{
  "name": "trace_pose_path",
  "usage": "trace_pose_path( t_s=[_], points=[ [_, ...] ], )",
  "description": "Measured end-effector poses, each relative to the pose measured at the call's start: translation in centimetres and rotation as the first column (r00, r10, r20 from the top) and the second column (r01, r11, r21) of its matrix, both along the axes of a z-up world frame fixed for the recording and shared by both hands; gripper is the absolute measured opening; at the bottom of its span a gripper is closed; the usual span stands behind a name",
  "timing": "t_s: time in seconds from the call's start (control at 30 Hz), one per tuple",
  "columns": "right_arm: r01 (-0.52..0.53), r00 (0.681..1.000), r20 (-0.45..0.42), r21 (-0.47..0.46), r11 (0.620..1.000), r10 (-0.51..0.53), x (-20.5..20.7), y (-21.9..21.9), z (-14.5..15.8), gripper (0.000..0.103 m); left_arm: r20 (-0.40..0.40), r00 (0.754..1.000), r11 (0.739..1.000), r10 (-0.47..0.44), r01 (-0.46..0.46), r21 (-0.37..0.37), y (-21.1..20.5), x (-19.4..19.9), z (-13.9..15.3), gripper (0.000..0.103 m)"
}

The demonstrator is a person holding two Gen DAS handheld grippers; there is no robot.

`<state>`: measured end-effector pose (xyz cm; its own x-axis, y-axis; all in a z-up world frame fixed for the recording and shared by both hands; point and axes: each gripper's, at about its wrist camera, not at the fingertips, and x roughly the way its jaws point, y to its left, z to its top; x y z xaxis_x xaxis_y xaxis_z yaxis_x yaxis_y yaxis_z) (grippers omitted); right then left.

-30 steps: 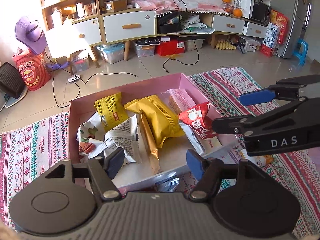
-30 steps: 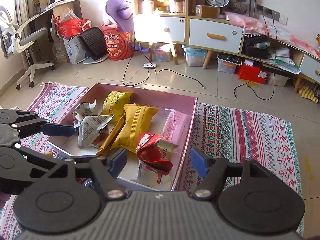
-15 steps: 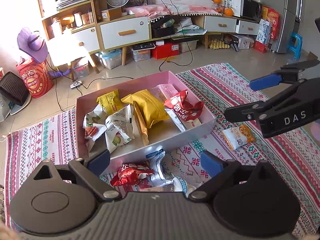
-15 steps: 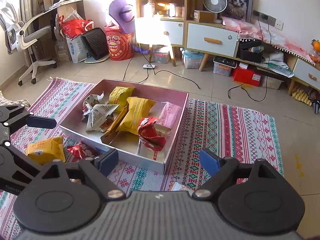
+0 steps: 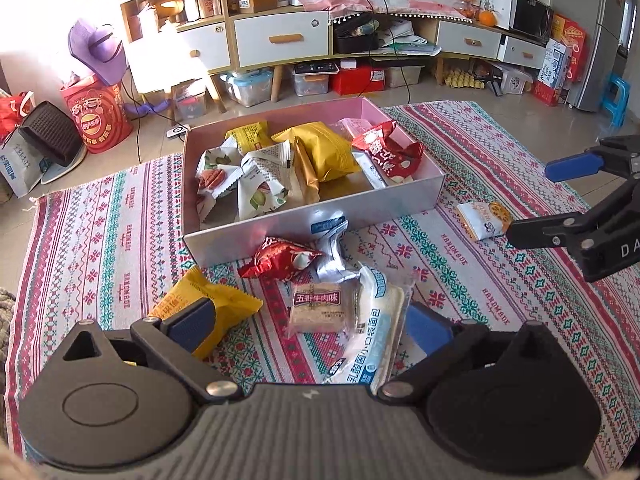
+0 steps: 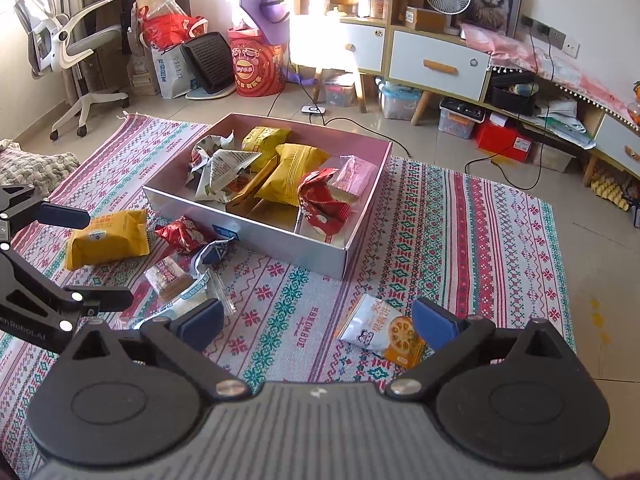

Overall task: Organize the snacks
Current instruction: 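Withdraw both tools from the tray toward the remaining snacks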

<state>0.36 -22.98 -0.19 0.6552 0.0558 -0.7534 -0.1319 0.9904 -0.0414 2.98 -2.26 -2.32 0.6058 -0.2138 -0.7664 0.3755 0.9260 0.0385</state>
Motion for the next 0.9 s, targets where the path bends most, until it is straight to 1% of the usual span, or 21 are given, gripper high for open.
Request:
trace_pose_path(
  t_s=[0.1,0.2,0.3,0.47,0.6,0.73,0.83,0.9],
  points=[
    [-0.013,1.0,-0.028,-0.031,0.999,0.012,-0.5,-0.1,-1.4,0.101,-0.016,1.0,1.0,0.014,-0.013,0.007,0.4,-0.7,-1.2,0.103],
    [-0.026,0.998,-0.062,-0.051,0.998,0.023,-0.8,-0.3,-2.6,0.101,-0.019,1.0,1.0,-0.015,0.016,0.018,0.3,-1.5,-2.1,0.103],
    [-0.012,0.996,-0.087,-0.061,0.998,0.007,-0.9,-0.9,-3.5,0.101,-0.037,0.999,0.999,-0.036,0.037,0.022,0.1,-1.9,-3.0,0.103],
    [0.016,0.993,-0.117,-0.073,0.997,-0.024,-0.9,-2.0,-4.6,0.101,-0.078,0.996,0.999,-0.042,0.043,0.016,-0.5,-1.6,-4.1,0.103],
    [0.019,0.992,-0.12,-0.143,0.989,-0.037,-0.2,-3.0,-5.4,0.101,-0.092,0.994,0.998,-0.052,0.053,0.015,-1.2,-1.3,-4.7,0.103],
    [0.027,0.989,-0.137,-0.184,0.983,-0.053,1.0,-4.2,-6.2,0.099,-0.111,0.993,0.999,-0.041,0.042,0.003,-1.6,-0.9,-5.1,0.103],
    [0.019,0.991,-0.129,-0.177,0.984,-0.042,1.9,-4.8,-6.5,0.1,-0.122,0.992,1.0,-0.025,0.024,-0.012,-1.6,-0.4,-5.2,0.1],
    [0.006,0.992,-0.124,-0.176,0.984,-0.028,2.6,-4.9,-6.6,0.102,-0.134,0.991,0.999,-0.023,0.02,-0.025,-1.7,0.0,-5.2,0.094]
  ],
)
